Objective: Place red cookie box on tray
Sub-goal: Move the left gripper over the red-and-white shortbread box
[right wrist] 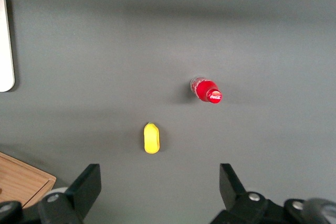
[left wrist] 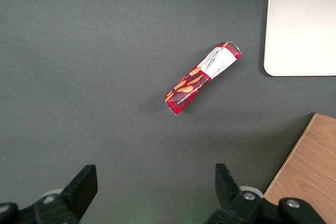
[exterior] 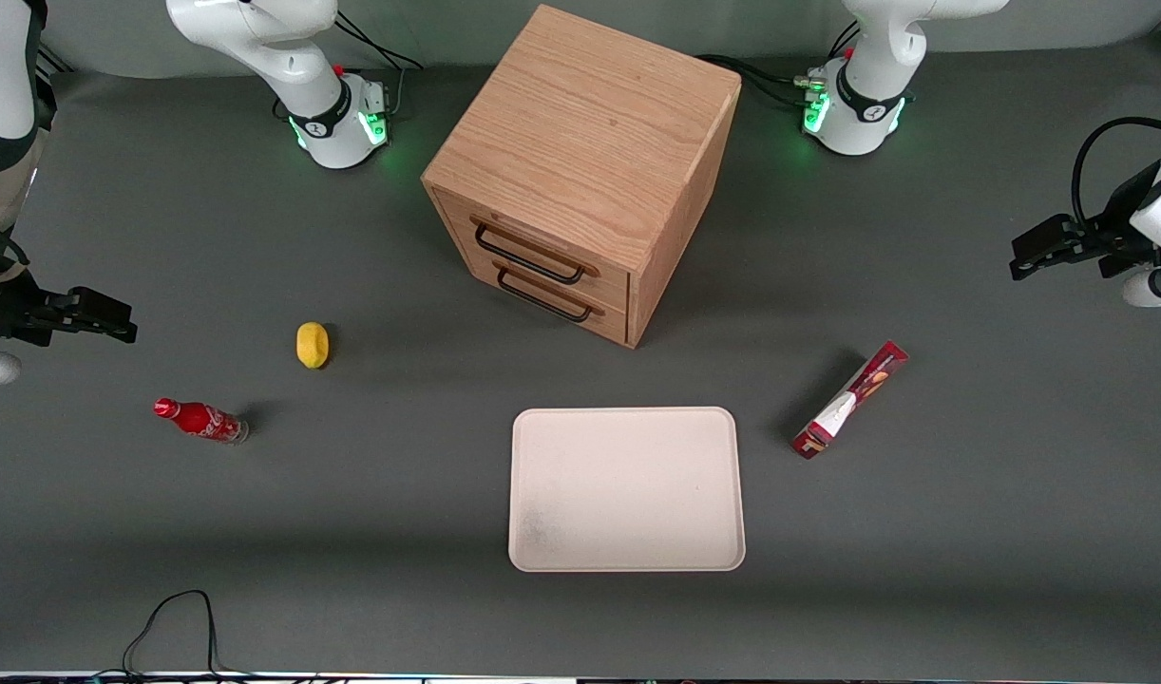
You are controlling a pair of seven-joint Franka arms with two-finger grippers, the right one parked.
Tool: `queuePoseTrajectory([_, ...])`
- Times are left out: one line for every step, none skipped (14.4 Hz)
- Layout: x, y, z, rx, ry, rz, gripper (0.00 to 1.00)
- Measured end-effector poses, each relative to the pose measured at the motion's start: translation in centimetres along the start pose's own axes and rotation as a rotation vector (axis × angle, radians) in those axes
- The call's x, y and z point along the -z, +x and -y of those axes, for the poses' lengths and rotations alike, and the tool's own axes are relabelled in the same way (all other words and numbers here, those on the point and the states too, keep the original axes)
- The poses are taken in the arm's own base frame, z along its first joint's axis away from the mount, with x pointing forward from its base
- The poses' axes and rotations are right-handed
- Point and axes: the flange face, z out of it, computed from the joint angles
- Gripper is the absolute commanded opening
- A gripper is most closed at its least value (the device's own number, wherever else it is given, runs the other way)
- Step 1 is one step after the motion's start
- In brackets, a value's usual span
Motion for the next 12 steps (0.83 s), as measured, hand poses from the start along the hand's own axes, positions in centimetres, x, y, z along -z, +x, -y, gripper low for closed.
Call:
queuePoseTrajectory([0.0,0.0,0.0,0.0,0.0,0.001,1.0])
queuePoseTrajectory([0.0,0.0,0.0,0.0,0.0,0.002,1.0])
queuePoseTrajectory([0.0,0.0,0.0,0.0,0.0,0.002,1.0])
queuePoseTrajectory([0.0,0.0,0.0,0.0,0.0,0.003,1.0])
queuePoseTrajectory([0.0,0.0,0.0,0.0,0.0,0.003,1.0])
queuePoseTrajectory([0.0,0.0,0.0,0.0,0.0,0.003,1.0])
queuePoseTrajectory([-0.1,0.0,-0.1,-0.001,0.0,0.004,1.0])
queuePoseTrajectory([-0.2,0.1,-0.3,-0.005,-0.001,0.006,1.0])
queuePoseTrajectory([-0.6,0.3,-0.8,-0.014,-0.002,0.008,1.0])
queuePoseTrajectory([-1.1,0.7,-1.8,-0.03,-0.003,0.007,1.0])
queuePoseTrajectory([-1.7,1.2,-3.1,-0.053,-0.006,0.005,1.0])
queuePoseTrajectory([-2.4,1.6,-4.7,-0.078,-0.007,0.005,1.0])
